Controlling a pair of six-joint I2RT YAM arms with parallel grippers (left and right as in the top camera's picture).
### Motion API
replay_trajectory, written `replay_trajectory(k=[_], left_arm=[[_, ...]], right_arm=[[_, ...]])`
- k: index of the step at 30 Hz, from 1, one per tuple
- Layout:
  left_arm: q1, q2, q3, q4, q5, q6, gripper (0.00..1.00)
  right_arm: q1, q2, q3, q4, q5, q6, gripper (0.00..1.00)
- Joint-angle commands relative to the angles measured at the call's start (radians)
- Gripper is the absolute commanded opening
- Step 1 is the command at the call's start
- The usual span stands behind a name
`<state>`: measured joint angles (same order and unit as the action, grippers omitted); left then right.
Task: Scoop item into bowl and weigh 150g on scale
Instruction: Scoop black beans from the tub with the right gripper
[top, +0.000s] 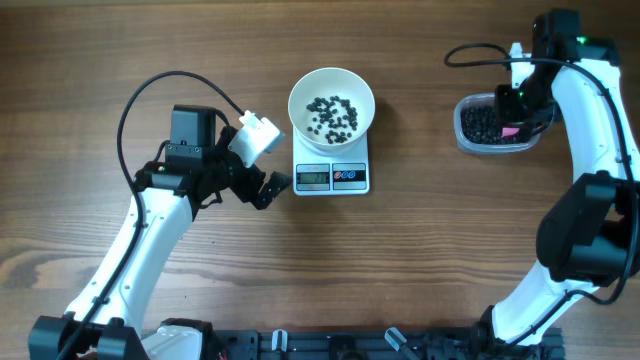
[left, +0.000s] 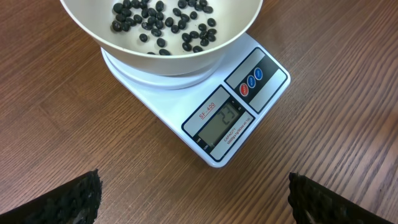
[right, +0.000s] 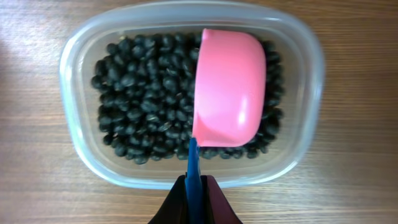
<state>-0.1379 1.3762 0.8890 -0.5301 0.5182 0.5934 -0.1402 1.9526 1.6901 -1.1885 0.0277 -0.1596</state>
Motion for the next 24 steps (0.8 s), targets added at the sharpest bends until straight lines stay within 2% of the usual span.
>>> replay_trajectory(k=[1,11,24], left_arm=[[0.003,-0.001,-0.006,0.002,0.012,0.005,1.0],[0.003,-0.001,-0.006,0.002,0.012,0.005,1.0],[0.003,-0.001,-0.006,0.002,0.012,0.005,1.0]], right_arm=[[0.0,0.041,-0.014,-0.034,-0.128,-0.041,0.04],[-0.042,0.041,-0.014,-0.066,-0.3,-0.051,0.04],[-0.325,0.041,-0.014,-0.075,-0.62,-0.131,0.04]])
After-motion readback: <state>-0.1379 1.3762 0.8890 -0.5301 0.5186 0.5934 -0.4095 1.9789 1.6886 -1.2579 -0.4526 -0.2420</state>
